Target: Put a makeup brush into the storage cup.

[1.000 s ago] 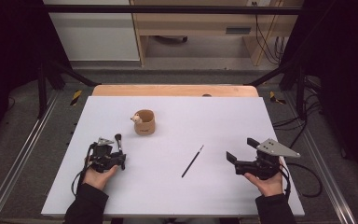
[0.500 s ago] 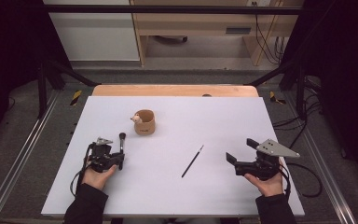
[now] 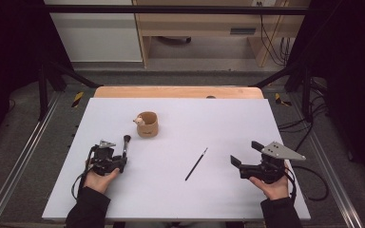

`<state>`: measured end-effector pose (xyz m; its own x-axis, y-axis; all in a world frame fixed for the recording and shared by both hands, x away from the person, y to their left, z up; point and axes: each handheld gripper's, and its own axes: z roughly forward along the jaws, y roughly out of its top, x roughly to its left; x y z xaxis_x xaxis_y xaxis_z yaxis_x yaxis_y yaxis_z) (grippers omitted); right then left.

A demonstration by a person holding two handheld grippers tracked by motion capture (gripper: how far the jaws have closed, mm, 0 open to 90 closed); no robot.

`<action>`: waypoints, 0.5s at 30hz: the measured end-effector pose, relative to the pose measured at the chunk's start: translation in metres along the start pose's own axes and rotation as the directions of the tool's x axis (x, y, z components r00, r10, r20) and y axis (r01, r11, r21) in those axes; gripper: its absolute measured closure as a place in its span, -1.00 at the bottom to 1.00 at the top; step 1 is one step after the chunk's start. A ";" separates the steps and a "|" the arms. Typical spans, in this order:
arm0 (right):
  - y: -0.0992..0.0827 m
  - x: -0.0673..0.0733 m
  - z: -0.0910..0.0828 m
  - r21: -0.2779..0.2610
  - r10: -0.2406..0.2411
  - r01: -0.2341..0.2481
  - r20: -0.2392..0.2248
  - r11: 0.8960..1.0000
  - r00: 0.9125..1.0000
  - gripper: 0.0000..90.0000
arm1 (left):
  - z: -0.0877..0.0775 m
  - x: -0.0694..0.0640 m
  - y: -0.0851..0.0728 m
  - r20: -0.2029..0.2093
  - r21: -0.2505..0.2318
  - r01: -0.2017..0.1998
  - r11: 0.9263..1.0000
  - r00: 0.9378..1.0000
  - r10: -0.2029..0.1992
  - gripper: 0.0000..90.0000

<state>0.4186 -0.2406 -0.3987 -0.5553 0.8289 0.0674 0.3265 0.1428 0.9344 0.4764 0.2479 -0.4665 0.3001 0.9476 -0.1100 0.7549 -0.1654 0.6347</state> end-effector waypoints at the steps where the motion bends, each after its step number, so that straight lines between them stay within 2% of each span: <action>1: 0.000 0.000 0.000 0.001 0.001 -0.001 0.001 1.000 1.000 -0.86 | 0.001 0.005 0.002 0.005 -0.007 -0.088 0.996 0.996 0.088 0.54; 2: 0.000 0.000 0.000 0.000 0.002 -0.002 0.001 1.000 1.000 -0.86 | 0.001 0.005 0.002 -0.002 -0.003 -0.095 0.996 0.996 0.095 0.57; 4: 0.000 0.000 0.000 0.000 0.001 -0.001 0.001 1.000 1.000 -0.86 | 0.001 0.005 0.002 0.009 -0.001 -0.077 0.997 0.997 0.077 0.63; 9: 0.000 0.000 0.000 -0.001 0.002 -0.002 -0.001 1.000 1.000 -0.86 | 0.000 0.007 0.002 0.007 0.012 -0.089 0.996 0.996 0.089 0.75; 12: 0.000 0.000 0.000 -0.001 0.003 -0.003 0.000 1.000 1.000 -0.86 | -0.001 0.006 0.002 0.011 0.013 -0.108 0.994 0.994 0.108 0.75; 15: 0.000 0.000 0.000 0.001 0.000 0.000 0.000 1.000 1.000 -0.86 | -0.003 0.008 0.002 0.014 0.026 -0.149 0.988 0.989 0.149 0.75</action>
<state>0.4185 -0.2409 -0.3989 -0.5550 0.8291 0.0676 0.3275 0.1432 0.9339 0.4789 0.2558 -0.4639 0.4172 0.9085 -0.0247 0.7163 -0.3120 0.6242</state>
